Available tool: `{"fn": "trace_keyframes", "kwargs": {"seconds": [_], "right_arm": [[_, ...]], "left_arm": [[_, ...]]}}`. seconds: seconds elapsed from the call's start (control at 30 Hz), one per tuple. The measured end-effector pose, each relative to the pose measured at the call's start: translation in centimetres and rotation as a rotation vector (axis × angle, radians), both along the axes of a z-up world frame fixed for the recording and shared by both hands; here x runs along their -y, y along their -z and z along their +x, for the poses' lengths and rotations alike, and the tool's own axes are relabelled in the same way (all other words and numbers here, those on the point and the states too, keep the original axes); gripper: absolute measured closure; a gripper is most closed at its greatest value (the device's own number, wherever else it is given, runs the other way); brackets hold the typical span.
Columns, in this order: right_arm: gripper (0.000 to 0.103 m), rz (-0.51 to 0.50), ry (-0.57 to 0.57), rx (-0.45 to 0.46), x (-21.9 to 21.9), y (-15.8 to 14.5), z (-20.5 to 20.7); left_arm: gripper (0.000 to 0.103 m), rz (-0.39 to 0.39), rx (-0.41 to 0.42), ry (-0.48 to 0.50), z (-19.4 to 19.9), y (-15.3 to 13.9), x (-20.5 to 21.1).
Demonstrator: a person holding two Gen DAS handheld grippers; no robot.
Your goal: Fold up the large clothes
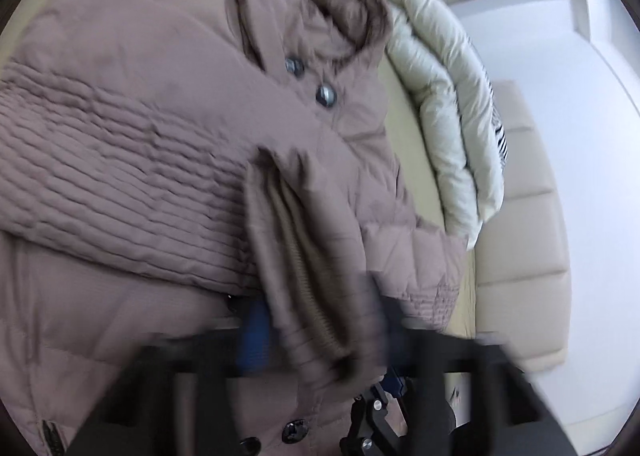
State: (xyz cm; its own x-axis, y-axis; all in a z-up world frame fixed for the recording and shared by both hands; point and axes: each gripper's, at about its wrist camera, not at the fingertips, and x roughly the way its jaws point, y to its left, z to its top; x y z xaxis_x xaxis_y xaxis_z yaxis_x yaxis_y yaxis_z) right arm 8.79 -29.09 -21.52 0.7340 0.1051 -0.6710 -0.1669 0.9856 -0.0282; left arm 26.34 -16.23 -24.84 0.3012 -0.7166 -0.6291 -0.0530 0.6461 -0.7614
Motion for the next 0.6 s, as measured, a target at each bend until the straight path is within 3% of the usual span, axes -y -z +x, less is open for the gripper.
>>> {"fn": "trace_keyframes", "kwargs": {"seconds": [0.13, 0.2, 0.23, 0.27, 0.4, 0.47, 0.57, 0.6], "right_arm": [[0.081, 0.004, -0.011, 0.0, 0.4, 0.1, -0.5], [0.053, 0.065, -0.008, 0.009, 1.3, -0.5, -1.6], [0.031, 0.128, -0.016, 0.007, 2.1, -0.8, -2.2], [0.023, 0.196, -0.028, 0.008, 2.9, -1.1, -2.8], [0.023, 0.427, 0.079, -0.022, 8.3, -1.4, -4.5], [0.023, 0.616, 0.178, -0.07, 12.5, -0.3, -4.6], [0.023, 0.843, 0.332, -0.096, 17.7, 1.5, -4.8], [0.023, 0.873, 0.362, -0.088, 18.7, 1.7, -4.8]], "left_arm": [[0.08, 0.022, 0.056, 0.027, -0.3, -2.0, 0.5], [0.081, 0.03, 0.098, 0.004, -0.2, -3.4, -0.7], [0.081, 0.025, 0.123, -0.012, 0.0, -4.3, -1.8], [0.081, 0.018, 0.139, -0.026, 0.2, -5.0, -2.6], [0.08, 0.02, 0.222, -0.101, 1.4, -8.1, -6.8], [0.08, 0.063, 0.243, -0.134, 1.9, -8.6, -8.6], [0.081, 0.142, 0.232, -0.164, 3.0, -7.4, -10.8], [0.08, 0.164, 0.211, -0.167, 3.3, -6.4, -11.2]]}}
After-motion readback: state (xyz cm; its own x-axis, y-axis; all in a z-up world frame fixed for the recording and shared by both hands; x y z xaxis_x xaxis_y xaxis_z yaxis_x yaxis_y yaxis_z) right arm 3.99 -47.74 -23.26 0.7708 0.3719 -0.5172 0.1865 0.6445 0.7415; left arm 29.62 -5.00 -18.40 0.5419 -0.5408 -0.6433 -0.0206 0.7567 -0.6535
